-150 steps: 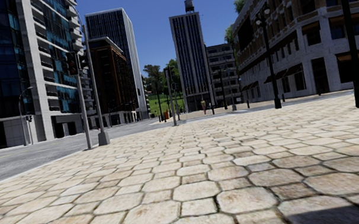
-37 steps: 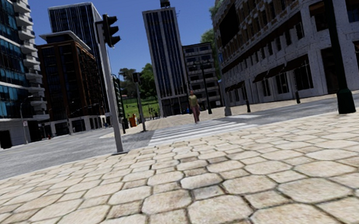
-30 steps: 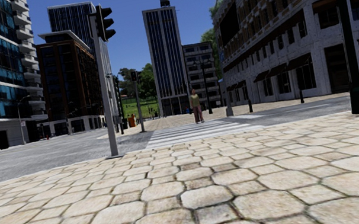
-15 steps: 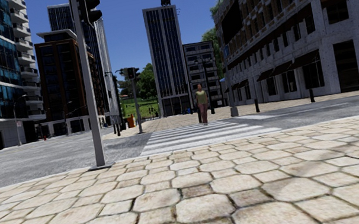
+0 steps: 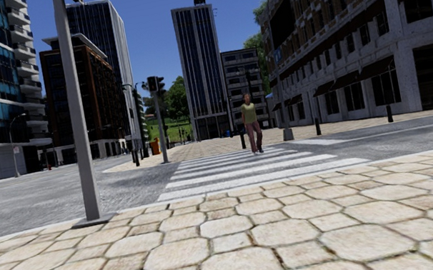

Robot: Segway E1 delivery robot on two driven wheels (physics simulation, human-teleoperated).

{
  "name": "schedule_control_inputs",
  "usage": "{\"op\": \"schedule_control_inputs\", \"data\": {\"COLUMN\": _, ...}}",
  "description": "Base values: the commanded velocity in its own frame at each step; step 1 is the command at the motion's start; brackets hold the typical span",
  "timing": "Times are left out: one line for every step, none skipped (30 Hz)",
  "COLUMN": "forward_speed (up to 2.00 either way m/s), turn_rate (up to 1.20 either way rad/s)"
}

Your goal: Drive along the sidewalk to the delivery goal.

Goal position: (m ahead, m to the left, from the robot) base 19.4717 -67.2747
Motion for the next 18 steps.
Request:
{"op": "schedule_control_inputs", "data": {"forward_speed": 2.00, "turn_rate": 0.00}}
{"op": "schedule_control_inputs", "data": {"forward_speed": 2.00, "turn_rate": 0.00}}
{"op": "schedule_control_inputs", "data": {"forward_speed": 2.00, "turn_rate": 0.00}}
{"op": "schedule_control_inputs", "data": {"forward_speed": 2.00, "turn_rate": 0.00}}
{"op": "schedule_control_inputs", "data": {"forward_speed": 2.00, "turn_rate": 0.00}}
{"op": "schedule_control_inputs", "data": {"forward_speed": 2.00, "turn_rate": 0.00}}
{"op": "schedule_control_inputs", "data": {"forward_speed": 2.00, "turn_rate": 0.00}}
{"op": "schedule_control_inputs", "data": {"forward_speed": 2.00, "turn_rate": 0.00}}
{"op": "schedule_control_inputs", "data": {"forward_speed": 2.00, "turn_rate": 0.00}}
{"op": "schedule_control_inputs", "data": {"forward_speed": 2.00, "turn_rate": 0.00}}
{"op": "schedule_control_inputs", "data": {"forward_speed": 2.00, "turn_rate": 0.00}}
{"op": "schedule_control_inputs", "data": {"forward_speed": 2.00, "turn_rate": 0.00}}
{"op": "schedule_control_inputs", "data": {"forward_speed": 2.00, "turn_rate": 0.00}}
{"op": "schedule_control_inputs", "data": {"forward_speed": 2.00, "turn_rate": 0.00}}
{"op": "schedule_control_inputs", "data": {"forward_speed": 2.00, "turn_rate": 0.00}}
{"op": "schedule_control_inputs", "data": {"forward_speed": 2.00, "turn_rate": 0.00}}
{"op": "schedule_control_inputs", "data": {"forward_speed": 2.00, "turn_rate": 0.00}}
{"op": "schedule_control_inputs", "data": {"forward_speed": 2.00, "turn_rate": 0.00}}
